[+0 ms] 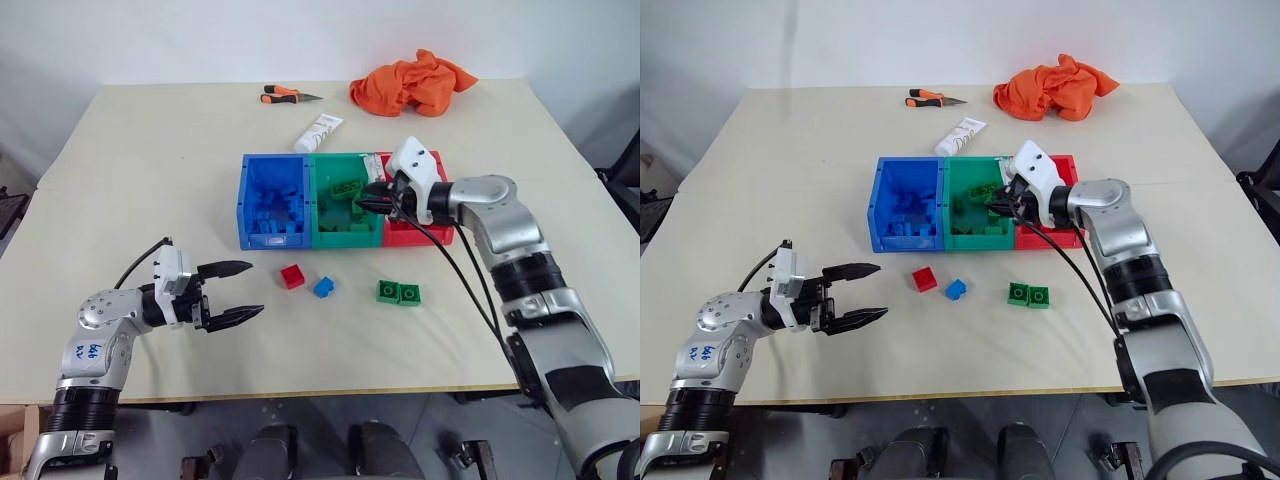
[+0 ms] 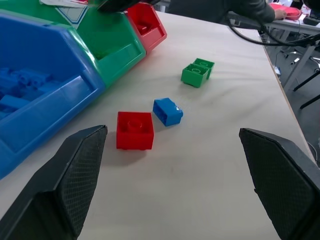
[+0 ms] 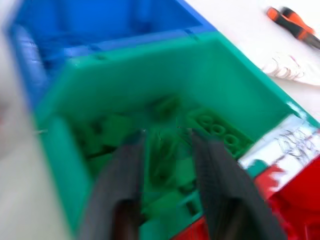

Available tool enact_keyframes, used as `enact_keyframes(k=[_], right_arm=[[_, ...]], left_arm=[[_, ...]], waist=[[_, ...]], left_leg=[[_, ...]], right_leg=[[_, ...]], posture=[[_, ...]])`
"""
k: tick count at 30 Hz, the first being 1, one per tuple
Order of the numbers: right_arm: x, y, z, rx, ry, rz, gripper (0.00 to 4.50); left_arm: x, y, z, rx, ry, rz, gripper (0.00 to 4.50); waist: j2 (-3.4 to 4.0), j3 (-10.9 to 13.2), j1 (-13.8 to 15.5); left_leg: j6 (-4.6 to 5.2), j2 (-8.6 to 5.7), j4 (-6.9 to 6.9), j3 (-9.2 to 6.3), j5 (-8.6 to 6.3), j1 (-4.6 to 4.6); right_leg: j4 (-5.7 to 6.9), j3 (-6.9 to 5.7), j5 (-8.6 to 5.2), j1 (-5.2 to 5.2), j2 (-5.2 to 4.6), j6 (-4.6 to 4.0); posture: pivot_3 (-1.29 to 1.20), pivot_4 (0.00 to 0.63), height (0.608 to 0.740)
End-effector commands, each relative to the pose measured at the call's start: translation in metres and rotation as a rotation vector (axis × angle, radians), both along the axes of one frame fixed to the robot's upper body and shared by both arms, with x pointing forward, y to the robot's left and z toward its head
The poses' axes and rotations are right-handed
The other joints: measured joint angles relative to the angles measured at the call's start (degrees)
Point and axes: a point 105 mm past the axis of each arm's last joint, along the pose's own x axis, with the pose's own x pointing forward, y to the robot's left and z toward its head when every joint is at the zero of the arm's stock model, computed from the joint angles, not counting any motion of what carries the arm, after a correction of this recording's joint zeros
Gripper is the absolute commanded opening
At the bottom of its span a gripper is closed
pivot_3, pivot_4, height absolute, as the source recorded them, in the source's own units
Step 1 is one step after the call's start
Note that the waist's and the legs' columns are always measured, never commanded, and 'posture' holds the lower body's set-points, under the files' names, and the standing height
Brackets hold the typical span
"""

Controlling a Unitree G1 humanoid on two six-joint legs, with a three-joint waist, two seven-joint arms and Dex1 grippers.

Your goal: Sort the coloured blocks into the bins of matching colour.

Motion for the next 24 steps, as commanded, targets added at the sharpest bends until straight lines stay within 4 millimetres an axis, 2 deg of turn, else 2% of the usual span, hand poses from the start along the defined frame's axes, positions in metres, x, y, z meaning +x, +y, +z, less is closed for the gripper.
enact_keyframes(k=[1,4,7,10,12,16,20,24], right_arm=[[0.000,0.001,0.023,0.020,-0.103,0.021,2.92],[-0.009,-0.002,0.032,0.038,-0.133,0.054,3.91],[-0.039,-0.014,0.034,0.034,-0.135,0.154,3.91],[-0.086,-0.038,0.020,-0.021,-0.073,0.272,3.91],[-0.113,-0.061,0.008,-0.081,-0.002,0.281,3.91],[-0.142,-0.103,-0.005,-0.140,0.106,0.159,3.91],[-0.164,-0.136,-0.020,-0.211,0.201,0.058,3.91],[-0.171,-0.147,-0.027,-0.225,0.242,-0.001,3.91]], left_arm=[[-0.002,-0.004,0.009,-0.001,-0.049,-0.009,4.50],[-0.003,-0.004,0.009,-0.007,-0.044,-0.013,4.50],[-0.002,-0.003,0.009,-0.007,-0.037,-0.021,4.50],[-0.001,0.002,0.008,0.004,-0.025,-0.023,4.50],[0.001,0.007,0.008,0.016,-0.020,-0.016,4.50],[0.005,0.012,0.009,0.026,-0.021,-0.003,4.50],[0.007,0.014,0.011,0.029,-0.023,-0.002,4.50],[0.008,0.013,0.012,0.034,-0.024,-0.009,4.50]], waist=[[0.00,0.0,0.0],[0.00,0.0,0.0],[0.00,0.0,0.4],[0.00,0.0,1.2],[0.00,0.0,2.0],[0.01,0.0,1.8],[0.02,0.0,1.7],[0.02,0.0,1.6]], left_leg=[[-0.01,0.01,0.00,-0.01,0.00,-0.02],[-0.01,0.01,0.04,0.00,0.00,-0.14],[-0.01,0.03,0.16,-0.04,0.00,-0.31],[-0.01,-0.02,0.32,-0.37,0.00,-0.67],[0.01,-0.05,0.31,-0.41,-0.01,-0.70],[0.02,-0.05,0.37,-0.37,-0.01,-0.67],[-0.02,0.01,0.35,-0.32,0.05,-0.54],[0.01,0.00,0.36,-0.26,0.06,-0.53]], right_leg=[[0.01,0.00,0.00,-0.03,0.00,0.00],[0.07,0.00,0.00,-0.09,0.01,0.00],[0.14,-0.03,0.00,-0.21,0.02,0.00],[0.04,-0.17,0.01,-0.24,0.01,0.02],[-0.02,-0.18,0.02,-0.22,0.01,0.03],[-0.20,-0.15,0.01,-0.15,0.01,0.02],[-0.16,-0.10,0.03,-0.08,0.07,-0.04],[-0.14,-0.04,0.03,-0.06,0.06,-0.04]], posture=[[0.00,0.150,0.740],[0.00,0.150,0.740],[0.00,0.150,0.740],[0.00,0.150,0.740],[0.00,0.150,0.740],[0.00,0.150,0.740],[0.00,0.150,0.740],[0.00,0.150,0.740]])
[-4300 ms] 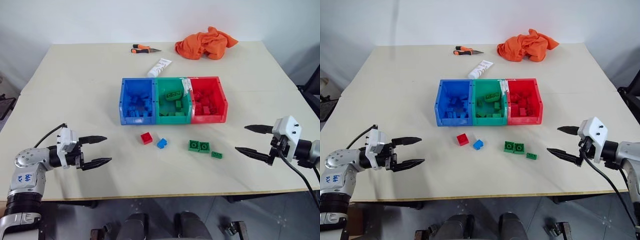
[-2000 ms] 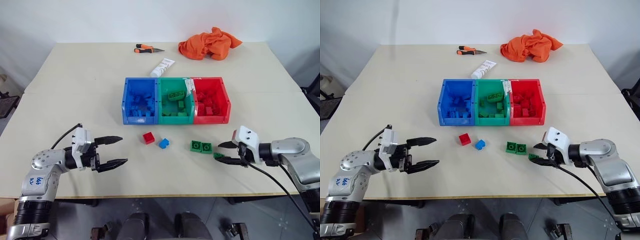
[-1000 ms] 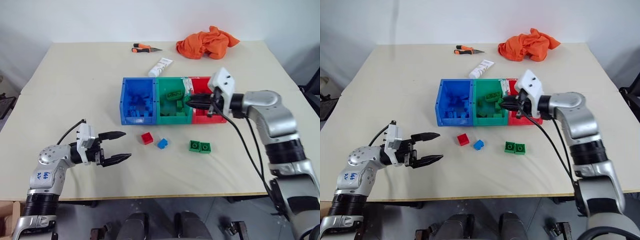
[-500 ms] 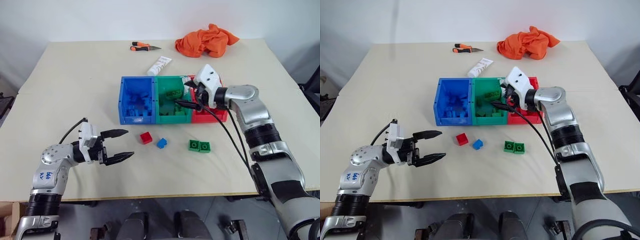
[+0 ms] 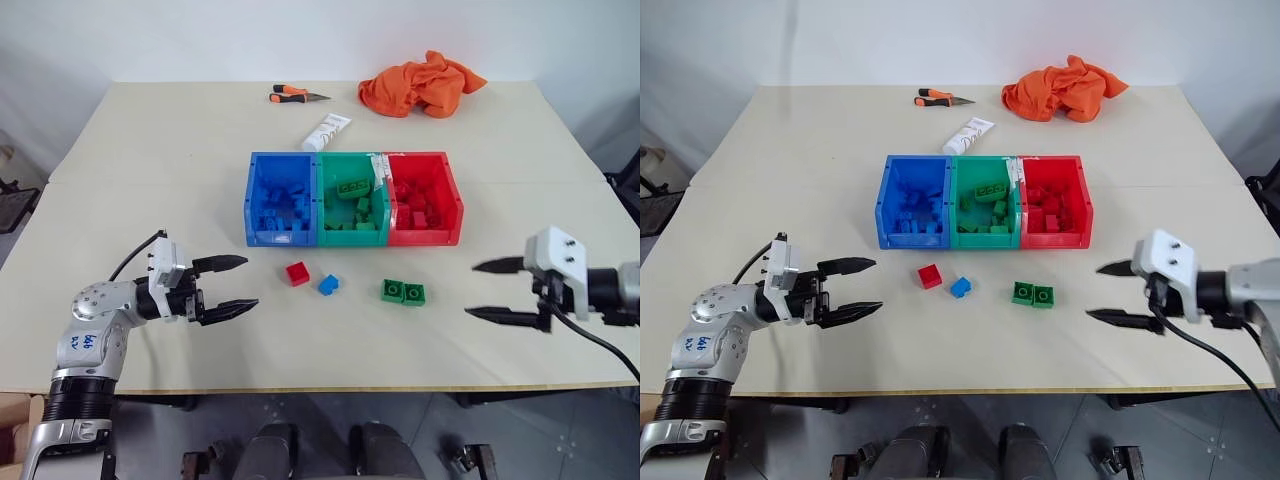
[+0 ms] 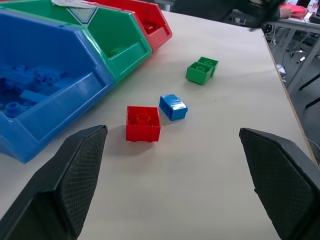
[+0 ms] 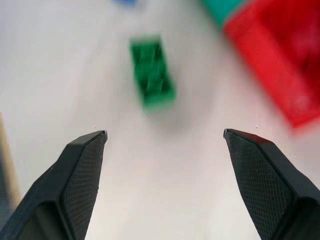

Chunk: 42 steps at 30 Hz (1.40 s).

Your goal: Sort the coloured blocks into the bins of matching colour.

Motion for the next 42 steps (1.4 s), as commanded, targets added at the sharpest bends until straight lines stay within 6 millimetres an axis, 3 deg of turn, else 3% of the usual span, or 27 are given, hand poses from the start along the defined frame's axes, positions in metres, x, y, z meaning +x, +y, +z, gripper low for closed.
enact_keyframes(k=[1,6,12,19,21,28,34,38,42], right_arm=[[0.000,0.004,0.013,-0.013,-0.056,0.003,3.91],[0.015,0.031,0.006,0.018,-0.066,0.048,3.91],[0.046,0.056,-0.023,0.000,-0.034,0.062,3.91],[0.057,0.068,-0.042,-0.042,-0.006,0.122,3.91],[0.059,0.068,-0.042,-0.044,-0.014,0.119,3.53],[0.054,0.069,-0.023,-0.005,-0.065,0.123,1.45],[0.055,0.070,0.006,0.043,-0.141,0.106,1.46],[0.081,0.087,0.047,0.121,-0.260,0.082,1.46],[0.118,0.117,0.067,0.161,-0.335,0.124,1.46]], left_arm=[[0.000,0.001,0.008,0.016,-0.039,-0.011,4.50],[0.000,0.000,0.010,0.016,-0.042,-0.019,4.50],[-0.005,-0.005,0.010,0.015,-0.040,-0.039,4.50],[-0.011,-0.005,0.009,0.014,-0.041,-0.028,4.50],[-0.013,-0.005,0.008,0.014,-0.040,-0.023,4.50],[-0.016,-0.006,0.006,0.010,-0.033,-0.014,4.50],[-0.014,-0.006,0.005,0.006,-0.036,-0.012,4.50],[-0.013,-0.007,0.006,0.001,-0.040,-0.016,4.50],[-0.010,-0.010,0.007,-0.013,-0.054,-0.012,4.50]], waist=[[0.00,0.0,0.0],[0.00,0.0,0.0],[0.00,0.0,0.0],[0.00,0.0,0.1],[0.00,0.0,0.1],[0.00,0.0,0.1],[0.00,0.0,0.1],[0.02,0.0,-0.7],[0.01,0.0,-1.5]], left_leg=[[0.00,0.00,0.00,0.00,0.00,0.00],[-0.01,0.01,0.01,-0.01,0.01,0.00],[-0.01,-0.01,0.02,-0.04,0.01,-0.03],[-0.01,-0.04,0.01,-0.07,0.01,-0.07],[-0.01,-0.03,0.01,-0.07,0.01,-0.06],[-0.02,-0.03,0.02,-0.07,0.01,-0.06],[-0.02,-0.03,0.02,-0.08,0.01,-0.06],[-0.04,-0.03,0.02,0.02,0.02,-0.06],[-0.11,-0.01,-0.02,-0.06,0.07,-0.01]], right_leg=[[0.00,0.00,0.00,0.00,0.00,0.00],[0.02,-0.01,0.00,-0.03,0.00,0.00],[0.02,-0.01,0.00,-0.08,-0.02,0.00],[0.02,-0.03,0.00,-0.11,-0.03,0.00],[0.02,-0.03,0.00,-0.12,-0.03,0.00],[0.04,-0.03,0.00,-0.13,-0.02,0.00],[0.05,-0.03,0.00,-0.12,-0.02,0.00],[0.07,0.04,0.00,-0.17,-0.02,0.00],[0.13,-0.03,0.01,-0.16,0.02,-0.02]], posture=[[0.00,0.150,0.740],[0.00,0.150,0.740],[0.00,0.150,0.740],[0.00,0.150,0.740],[0.00,0.150,0.740],[0.00,0.150,0.740],[0.00,0.150,0.740],[0.00,0.150,0.740],[0.00,0.150,0.740]])
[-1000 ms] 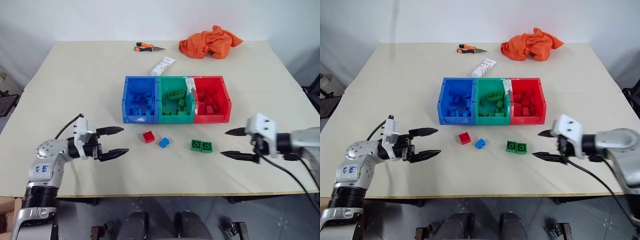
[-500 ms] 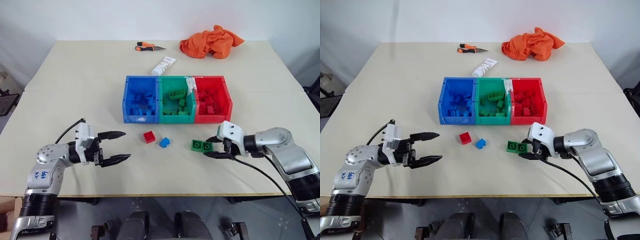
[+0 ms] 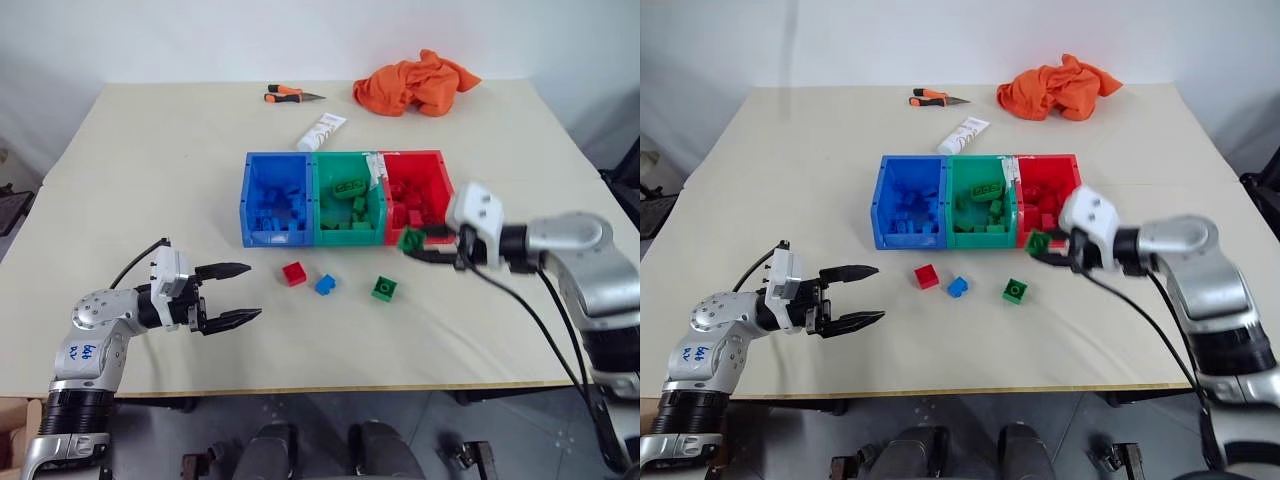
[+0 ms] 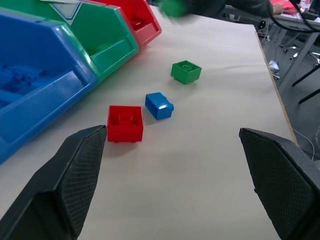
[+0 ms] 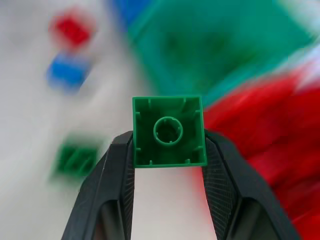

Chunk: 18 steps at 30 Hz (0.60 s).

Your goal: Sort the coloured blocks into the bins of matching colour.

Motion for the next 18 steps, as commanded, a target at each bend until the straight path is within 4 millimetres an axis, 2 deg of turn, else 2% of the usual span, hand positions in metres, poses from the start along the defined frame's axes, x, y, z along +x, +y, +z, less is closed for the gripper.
enact_keyframes(k=[1,4,7,9,13,15,18], right_arm=[[0.027,0.016,0.005,0.014,-0.036,0.004,1.46],[0.057,0.028,0.008,0.021,-0.050,-0.066,1.46],[0.073,0.040,0.002,-0.003,-0.048,-0.089,2.41],[0.077,0.046,0.002,0.004,-0.058,-0.081,3.20],[0.079,0.049,0.008,0.028,-0.088,-0.073,4.44],[0.078,0.048,0.011,0.033,-0.100,-0.064,4.48],[0.064,0.041,0.016,0.047,-0.110,0.001,4.48]], left_arm=[[0.001,-0.001,0.008,-0.019,-0.045,0.003,4.50],[0.000,-0.003,0.008,-0.028,-0.054,0.005,4.50],[-0.002,-0.003,0.008,-0.042,-0.076,0.016,4.50],[-0.003,0.000,0.008,-0.042,-0.088,0.024,4.50],[-0.006,0.008,0.005,-0.027,-0.095,0.045,4.50],[-0.006,0.011,0.005,-0.021,-0.093,0.051,4.50],[-0.006,0.014,0.003,-0.007,-0.088,0.051,4.50]], waist=[[0.00,0.0,-0.2],[0.00,0.0,-0.3],[0.00,0.0,-0.5],[0.00,0.0,-0.4],[0.00,0.0,-0.5],[0.00,0.0,-0.5],[0.00,0.0,-0.3]], left_leg=[[0.00,0.00,-0.01,-0.02,0.00,0.01],[0.00,-0.02,-0.07,-0.01,0.00,-0.02],[0.00,-0.03,-0.08,-0.01,0.00,-0.04],[0.00,-0.02,-0.08,-0.12,0.00,-0.05],[0.00,-0.03,-0.08,-0.16,0.00,-0.06],[-0.01,-0.02,-0.05,-0.16,0.00,-0.06],[-0.03,-0.02,-0.03,-0.16,0.01,-0.06]], right_leg=[[0.02,-0.01,0.00,-0.01,0.00,0.00],[0.10,-0.03,0.00,-0.06,-0.01,0.00],[0.16,-0.08,0.00,-0.06,-0.01,0.00],[0.17,-0.14,0.00,-0.06,-0.01,0.00],[0.25,-0.18,0.00,-0.07,-0.01,0.00],[0.29,-0.19,0.00,-0.07,-0.02,0.01],[0.33,-0.18,0.00,-0.07,-0.02,0.00]], posture=[[0.00,0.150,0.740],[0.00,0.150,0.740],[0.00,0.150,0.740],[0.00,0.150,0.740],[0.00,0.150,0.740],[0.00,0.150,0.740],[0.00,0.150,0.740]])
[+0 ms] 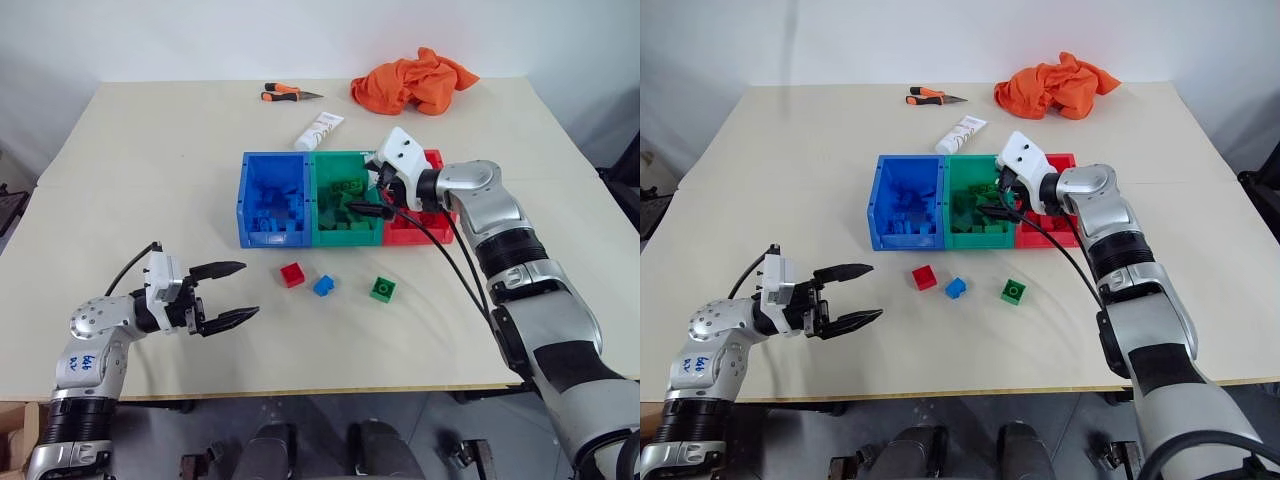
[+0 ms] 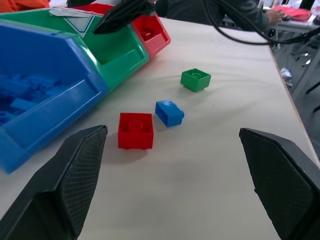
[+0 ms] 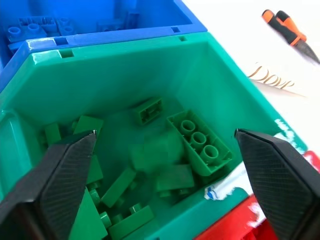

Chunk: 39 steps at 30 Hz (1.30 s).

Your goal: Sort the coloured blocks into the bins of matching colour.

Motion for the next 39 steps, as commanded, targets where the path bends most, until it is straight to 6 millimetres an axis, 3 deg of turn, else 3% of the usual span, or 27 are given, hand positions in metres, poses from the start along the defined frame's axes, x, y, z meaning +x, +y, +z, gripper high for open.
enact_keyframes(k=[1,3,6,8,14,17,21,31,35,39], right_arm=[[-0.018,-0.009,0.026,0.038,-0.075,0.081,4.48],[-0.035,-0.017,0.022,0.035,-0.058,0.130,4.48],[-0.091,-0.052,-0.003,0.006,0.064,0.247,4.48],[-0.118,-0.075,-0.019,-0.052,0.141,0.240,4.48],[-0.156,-0.148,-0.045,-0.139,0.296,-0.007,4.48],[-0.166,-0.166,-0.053,-0.166,0.323,-0.086,4.48],[-0.163,-0.152,-0.054,-0.146,0.303,-0.087,4.48],[-0.129,-0.056,-0.080,-0.040,0.257,0.045,4.48],[-0.112,-0.040,-0.100,-0.086,0.252,0.044,4.48],[-0.108,-0.038,-0.104,-0.105,0.252,0.051,4.30]], left_arm=[[-0.003,0.005,0.006,-0.013,-0.035,-0.008,4.50],[-0.002,0.006,0.008,-0.026,-0.039,-0.016,4.50],[0.001,0.009,0.004,0.009,-0.022,-0.027,4.50],[0.001,0.012,0.004,0.008,-0.032,-0.039,4.50],[0.003,0.020,0.004,0.019,-0.036,-0.052,4.50],[0.007,0.021,0.006,0.023,-0.037,-0.052,4.50],[0.011,0.017,0.010,0.024,-0.033,-0.063,4.50],[0.006,0.009,0.014,0.028,-0.045,-0.091,4.50],[0.001,0.008,0.016,0.028,-0.052,-0.087,4.50],[-0.002,0.011,0.017,0.031,-0.055,-0.070,4.50]], waist=[[0.00,0.0,0.2],[0.00,0.0,0.4],[-0.01,0.0,1.5],[0.01,0.0,2.4],[0.05,0.0,1.7],[0.05,0.0,1.7],[0.05,0.0,1.6],[0.04,0.0,1.7],[0.04,0.0,1.7],[0.04,0.0,1.8]], left_leg=[[0.00,0.01,0.04,-0.02,0.00,0.00],[0.00,0.00,0.05,-0.04,0.00,0.00],[-0.01,0.00,0.06,-0.24,-0.02,-0.04],[0.01,-0.04,0.04,-0.24,-0.09,-0.12],[0.09,0.02,0.09,0.07,-0.06,0.04],[0.09,0.05,0.05,0.11,-0.05,0.28],[0.12,0.04,-0.01,0.20,-0.06,0.53],[0.05,0.07,-0.10,0.09,-0.10,0.76],[0.06,0.00,-0.09,-0.01,-0.11,0.72],[0.06,0.01,-0.13,-0.04,-0.12,0.72]], right_leg=[[0.06,0.00,0.00,0.00,0.00,0.00],[0.08,0.00,0.00,0.01,0.00,0.00],[0.03,-0.02,0.00,0.07,0.00,0.00],[-0.04,-0.02,0.00,0.07,0.00,0.01],[-0.43,0.07,0.00,0.22,0.02,0.00],[-0.42,0.09,0.00,0.47,0.04,-0.01],[-0.45,0.22,0.00,0.64,0.03,-0.01],[-0.54,0.20,0.00,0.84,0.03,-0.01],[-0.56,0.19,0.00,0.85,0.00,-0.01],[-0.56,0.18,0.00,0.83,0.01,-0.01]], posture=[[0.00,0.150,0.740],[0.00,0.150,0.740],[0.00,0.150,0.740],[0.00,0.150,0.740],[0.00,0.150,0.740],[0.00,0.150,0.740],[0.00,0.150,0.740],[0.00,0.150,0.740],[0.00,0.150,0.740],[0.00,0.150,0.740]])
